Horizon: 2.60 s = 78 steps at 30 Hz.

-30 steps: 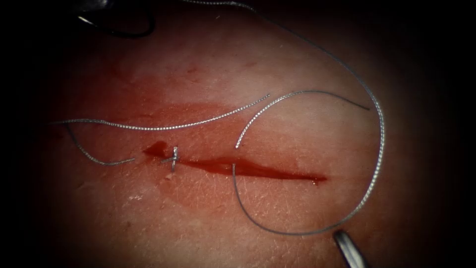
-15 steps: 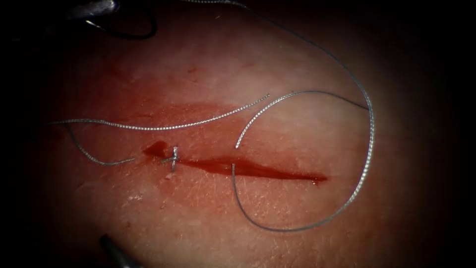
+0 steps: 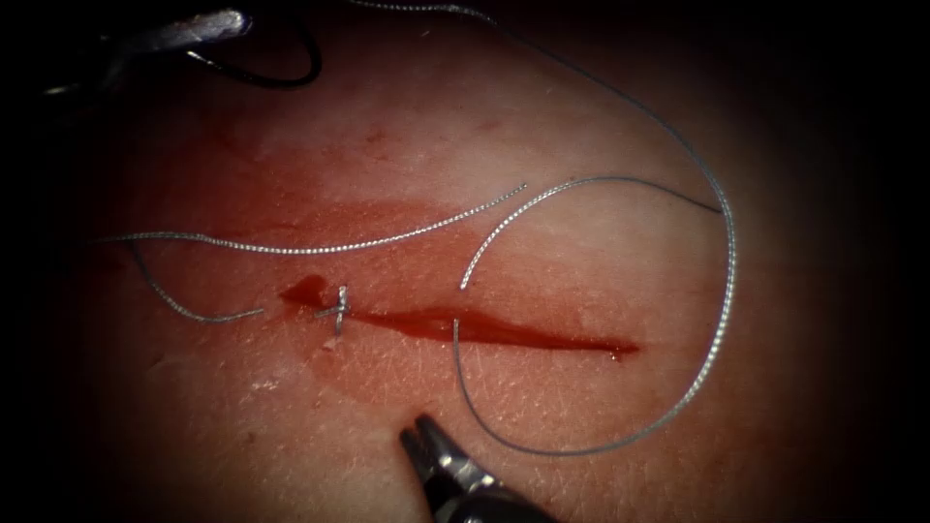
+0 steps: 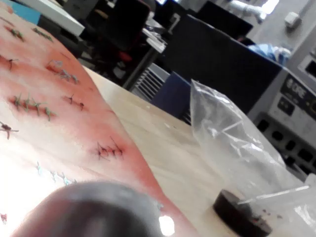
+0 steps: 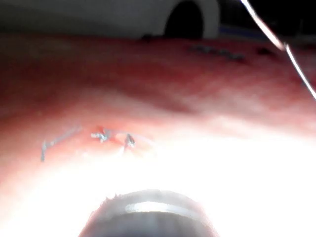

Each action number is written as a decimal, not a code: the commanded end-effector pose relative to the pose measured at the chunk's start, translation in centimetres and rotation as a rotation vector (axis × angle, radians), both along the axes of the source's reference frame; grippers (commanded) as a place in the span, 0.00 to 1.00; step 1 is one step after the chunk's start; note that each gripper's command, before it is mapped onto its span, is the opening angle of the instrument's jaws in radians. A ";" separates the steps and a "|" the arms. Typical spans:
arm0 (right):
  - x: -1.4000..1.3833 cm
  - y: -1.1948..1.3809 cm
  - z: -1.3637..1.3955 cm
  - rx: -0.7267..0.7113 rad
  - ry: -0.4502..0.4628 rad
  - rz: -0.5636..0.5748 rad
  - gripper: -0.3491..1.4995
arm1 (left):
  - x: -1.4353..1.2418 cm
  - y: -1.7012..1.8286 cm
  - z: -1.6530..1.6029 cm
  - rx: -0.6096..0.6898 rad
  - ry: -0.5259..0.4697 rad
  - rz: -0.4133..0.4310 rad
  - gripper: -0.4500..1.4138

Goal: Wound Closure

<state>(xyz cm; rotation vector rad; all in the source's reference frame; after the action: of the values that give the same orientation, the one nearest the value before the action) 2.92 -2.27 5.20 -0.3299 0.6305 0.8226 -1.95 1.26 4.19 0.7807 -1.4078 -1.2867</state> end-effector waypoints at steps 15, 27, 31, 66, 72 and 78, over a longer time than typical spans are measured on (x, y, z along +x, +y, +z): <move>-0.07 0.47 0.22 0.006 -0.041 0.177 0.38 | -0.04 0.10 -0.08 -0.011 -0.007 -0.002 0.00; 0.11 0.45 0.64 0.022 0.019 0.290 0.42 | -0.08 0.07 -0.06 -0.015 -0.011 0.002 0.00; 0.08 0.47 0.72 0.018 0.021 0.290 0.41 | -0.08 0.07 -0.06 -0.015 -0.013 0.004 0.00; -0.46 0.33 0.63 0.048 0.003 0.382 0.00 | -0.08 0.06 -0.07 -0.015 -0.019 0.011 0.04; -1.34 0.40 0.51 0.038 -0.048 0.443 0.00 | -0.08 0.06 -0.07 -0.015 -0.019 0.012 0.04; -2.29 0.54 0.48 0.011 -0.121 0.508 0.00 | -0.08 0.06 -0.07 -0.015 -0.018 0.011 0.03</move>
<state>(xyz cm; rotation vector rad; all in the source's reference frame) 0.60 -1.86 5.70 -0.5354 0.4249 1.2797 -2.00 1.21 4.21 0.7953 -1.4130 -1.2662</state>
